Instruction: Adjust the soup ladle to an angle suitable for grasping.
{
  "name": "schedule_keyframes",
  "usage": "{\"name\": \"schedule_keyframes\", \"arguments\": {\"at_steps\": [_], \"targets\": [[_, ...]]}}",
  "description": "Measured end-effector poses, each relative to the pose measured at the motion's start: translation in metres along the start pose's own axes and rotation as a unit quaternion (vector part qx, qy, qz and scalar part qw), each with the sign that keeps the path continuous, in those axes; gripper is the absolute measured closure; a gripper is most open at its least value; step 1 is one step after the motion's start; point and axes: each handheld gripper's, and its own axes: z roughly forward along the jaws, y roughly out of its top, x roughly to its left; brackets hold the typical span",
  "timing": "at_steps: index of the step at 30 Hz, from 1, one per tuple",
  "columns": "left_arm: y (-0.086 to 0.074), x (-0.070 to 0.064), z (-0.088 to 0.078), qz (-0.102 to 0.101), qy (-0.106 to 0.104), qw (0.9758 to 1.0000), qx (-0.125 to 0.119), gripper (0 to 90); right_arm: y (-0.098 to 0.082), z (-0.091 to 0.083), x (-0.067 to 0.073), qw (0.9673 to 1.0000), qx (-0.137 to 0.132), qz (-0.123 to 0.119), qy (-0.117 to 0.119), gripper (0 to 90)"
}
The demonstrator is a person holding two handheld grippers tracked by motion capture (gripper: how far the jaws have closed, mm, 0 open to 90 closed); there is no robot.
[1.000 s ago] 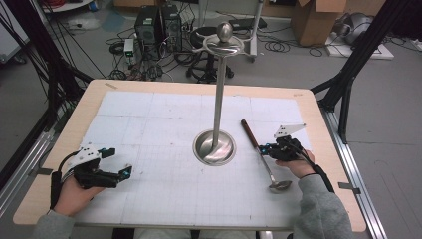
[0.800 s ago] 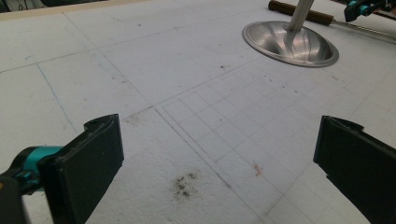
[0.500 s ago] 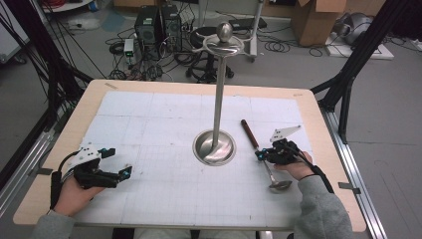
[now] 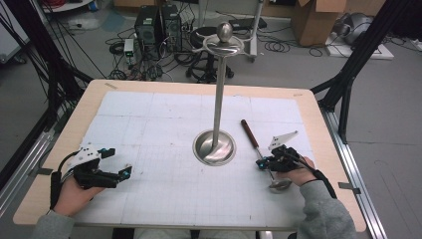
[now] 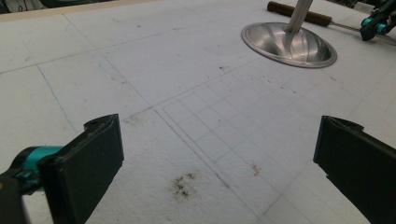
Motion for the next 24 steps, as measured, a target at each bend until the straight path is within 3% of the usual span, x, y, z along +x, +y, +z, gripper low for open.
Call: {"name": "schedule_keyframes", "arguments": {"at_steps": [11, 24], "targets": [[0.000, 0.000, 0.000, 0.000, -0.001, 1.0000, 0.004, 2.2, -0.009, -0.005, 0.002, 0.9999, -0.005, 0.010, -0.004, 90.0], [-0.001, -0.001, 0.000, 0.000, -0.002, 1.0000, 0.006, 2.2, -0.016, -0.015, 0.002, 0.9997, 0.016, -0.015, -0.013, 90.0]]}}
